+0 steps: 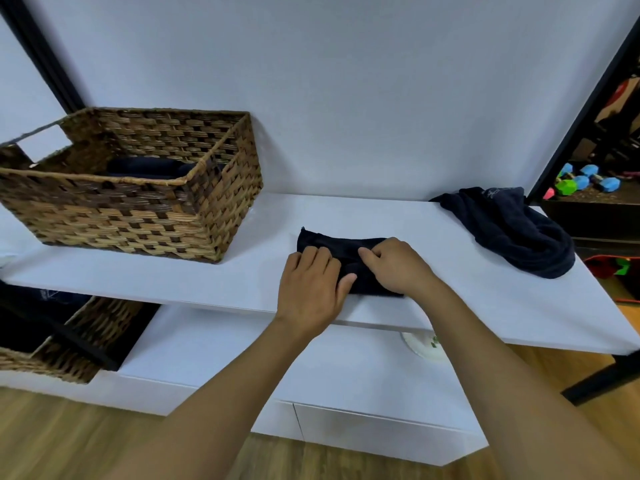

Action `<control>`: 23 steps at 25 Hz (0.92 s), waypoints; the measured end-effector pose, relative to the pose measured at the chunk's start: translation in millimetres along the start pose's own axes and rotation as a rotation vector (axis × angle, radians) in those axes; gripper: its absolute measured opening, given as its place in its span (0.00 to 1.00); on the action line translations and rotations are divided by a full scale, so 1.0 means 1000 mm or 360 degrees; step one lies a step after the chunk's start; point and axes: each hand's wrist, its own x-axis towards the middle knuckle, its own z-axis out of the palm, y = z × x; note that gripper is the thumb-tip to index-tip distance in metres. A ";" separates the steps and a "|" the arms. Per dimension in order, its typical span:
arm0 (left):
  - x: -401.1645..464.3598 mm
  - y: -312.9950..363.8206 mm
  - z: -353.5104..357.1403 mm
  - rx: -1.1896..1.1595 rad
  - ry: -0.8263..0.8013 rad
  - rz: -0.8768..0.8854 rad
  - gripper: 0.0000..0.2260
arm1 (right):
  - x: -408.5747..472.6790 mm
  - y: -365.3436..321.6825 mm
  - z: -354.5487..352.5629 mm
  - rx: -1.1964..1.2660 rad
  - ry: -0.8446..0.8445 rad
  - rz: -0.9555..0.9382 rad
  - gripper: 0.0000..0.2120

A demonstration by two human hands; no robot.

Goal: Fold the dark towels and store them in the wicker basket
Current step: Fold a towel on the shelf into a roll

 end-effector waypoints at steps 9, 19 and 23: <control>0.066 -0.006 -0.013 -0.0321 -0.0876 -0.0403 0.23 | -0.050 0.014 0.054 -0.0867 0.0913 -0.0362 0.19; 0.028 0.000 0.003 -0.0166 -0.0086 -0.0175 0.15 | 0.015 -0.001 0.001 -0.0356 0.0071 0.0101 0.23; 0.042 -0.004 -0.006 -0.0047 -0.0247 -0.0182 0.19 | 0.017 -0.008 0.000 -0.0337 -0.0010 0.0150 0.21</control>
